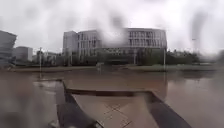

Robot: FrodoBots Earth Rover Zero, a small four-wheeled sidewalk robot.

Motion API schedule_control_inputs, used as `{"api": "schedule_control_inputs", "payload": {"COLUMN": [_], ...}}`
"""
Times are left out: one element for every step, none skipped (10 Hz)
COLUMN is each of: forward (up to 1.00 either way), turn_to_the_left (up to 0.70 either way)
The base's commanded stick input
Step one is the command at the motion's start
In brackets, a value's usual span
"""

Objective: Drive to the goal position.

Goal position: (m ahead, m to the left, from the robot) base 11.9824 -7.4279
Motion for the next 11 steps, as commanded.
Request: {"api": "schedule_control_inputs", "payload": {"forward": [0.70, 0.70, 0.70, 0.70, 0.70, 0.70, 0.70, 0.70, 0.70, 0.70, 0.70], "turn_to_the_left": [0.00, 0.00, 0.00, 0.00, 0.00, 0.00, 0.00, 0.00, 0.00, 0.00, 0.00]}}
